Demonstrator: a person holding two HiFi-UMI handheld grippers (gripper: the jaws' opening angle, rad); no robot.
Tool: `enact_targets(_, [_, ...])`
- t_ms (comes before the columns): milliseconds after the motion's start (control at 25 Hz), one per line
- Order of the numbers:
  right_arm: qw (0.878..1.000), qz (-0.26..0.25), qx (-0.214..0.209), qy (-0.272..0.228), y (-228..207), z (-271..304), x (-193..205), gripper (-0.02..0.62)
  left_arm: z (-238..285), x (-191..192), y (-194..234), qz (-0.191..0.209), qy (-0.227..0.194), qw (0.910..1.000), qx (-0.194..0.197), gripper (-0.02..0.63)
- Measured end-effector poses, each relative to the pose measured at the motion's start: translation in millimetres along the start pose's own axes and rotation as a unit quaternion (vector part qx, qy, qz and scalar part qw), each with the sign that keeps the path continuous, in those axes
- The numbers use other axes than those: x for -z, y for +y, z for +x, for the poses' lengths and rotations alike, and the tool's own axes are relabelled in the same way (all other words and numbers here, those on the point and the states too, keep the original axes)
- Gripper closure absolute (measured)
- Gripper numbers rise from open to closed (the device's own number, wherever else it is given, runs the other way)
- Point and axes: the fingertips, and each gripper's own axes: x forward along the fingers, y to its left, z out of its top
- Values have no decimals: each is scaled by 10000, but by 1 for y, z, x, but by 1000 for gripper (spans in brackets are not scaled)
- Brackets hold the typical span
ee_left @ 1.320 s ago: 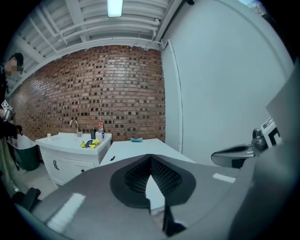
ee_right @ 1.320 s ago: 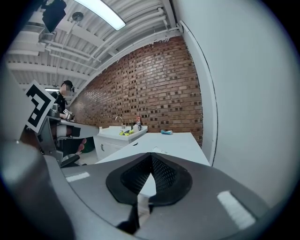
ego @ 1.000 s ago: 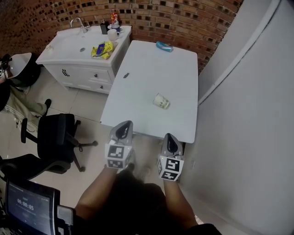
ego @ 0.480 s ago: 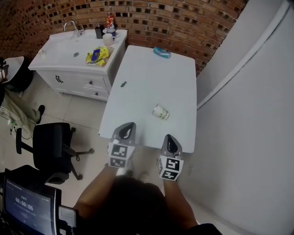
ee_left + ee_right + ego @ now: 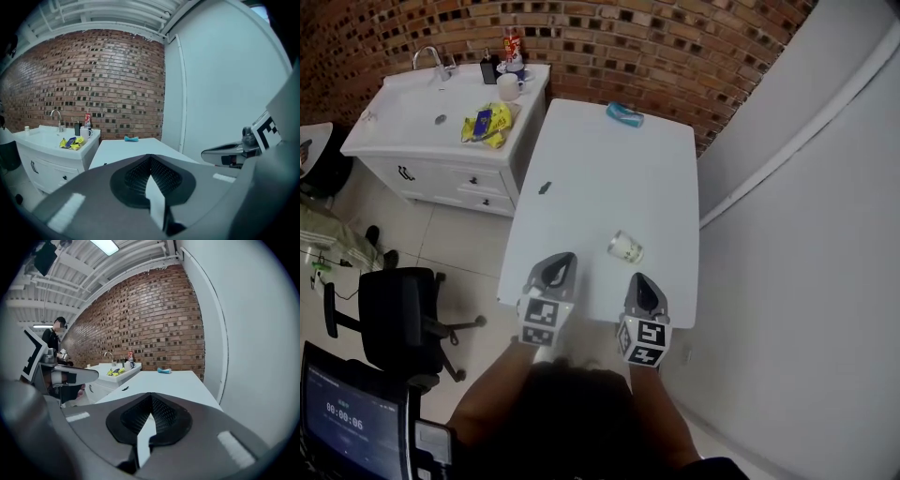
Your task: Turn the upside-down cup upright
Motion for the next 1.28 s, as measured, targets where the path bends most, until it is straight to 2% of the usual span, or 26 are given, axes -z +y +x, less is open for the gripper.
enact_targets(280, [9999, -116, 24, 63, -6, 20, -12, 583, 30, -9, 5, 103, -48, 9998, 185, 607])
enact_targets(560, [9944, -736, -379, 659, -9, 41, 5, 583, 47, 0, 1, 171, 203, 9996, 40, 607])
enact_targets(680, [9891, -844, -689, 986, -6, 48, 13, 583, 53, 6, 1, -101, 331, 9993, -104, 607])
enact_targets(800, [9850, -985, -894, 1100, -2, 59, 15, 583, 61, 9, 2, -244, 358, 9989, -165, 607])
enact_targets(1000, [9758, -1360, -1011, 1381, -2, 74, 24, 583, 69, 20, 5, -337, 457, 9981, -221, 607])
enact_targets(1160, [9615, -1793, -1150, 1737, 1, 86, 41, 583, 73, 25, 7, -285, 499, 9982, -180, 607])
enact_targets(1280, [9546, -2040, -1204, 1807, 3, 89, 45, 583, 76, 26, 9, -220, 488, 9985, -141, 607])
